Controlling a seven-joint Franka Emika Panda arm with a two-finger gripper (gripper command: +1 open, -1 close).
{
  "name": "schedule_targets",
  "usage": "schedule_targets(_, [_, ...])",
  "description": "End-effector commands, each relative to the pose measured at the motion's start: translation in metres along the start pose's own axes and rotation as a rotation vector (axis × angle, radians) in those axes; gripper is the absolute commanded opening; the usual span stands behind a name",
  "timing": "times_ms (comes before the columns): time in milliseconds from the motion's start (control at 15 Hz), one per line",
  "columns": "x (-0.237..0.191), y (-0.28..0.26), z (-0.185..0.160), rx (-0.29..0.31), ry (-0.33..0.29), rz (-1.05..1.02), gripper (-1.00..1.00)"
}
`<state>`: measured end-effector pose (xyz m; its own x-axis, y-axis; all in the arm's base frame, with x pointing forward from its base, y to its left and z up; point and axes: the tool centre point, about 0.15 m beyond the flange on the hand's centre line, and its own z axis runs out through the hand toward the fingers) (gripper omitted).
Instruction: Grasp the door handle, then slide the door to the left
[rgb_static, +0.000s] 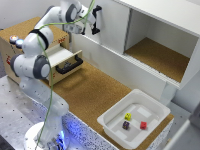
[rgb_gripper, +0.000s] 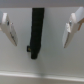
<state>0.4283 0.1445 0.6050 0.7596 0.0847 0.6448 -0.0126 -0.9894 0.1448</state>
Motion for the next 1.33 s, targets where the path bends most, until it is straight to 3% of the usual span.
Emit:
schedule_targets(0, [-0.057,0.020,0.042,0.132,-0.097,0.002,1.00])
schedule_targets(200, [-0.080,0.002,0.087,0.262,-0.308,-0.114,1.00])
schedule_targets(400, [-0.086,-0.036,0.098,0.294,-0.394,-0.308,1.00])
schedule_targets(800, [-0.090,-0.137,0.038,0.268,-0.344,-0.852,1.00])
schedule_targets(933, [-0.095,-0.166,0.020,0.322,-0.339,-0.974,1.00])
schedule_targets(1267, [-0.097,-0.253,-0.052,0.544,-0.264,-1.344,1.00])
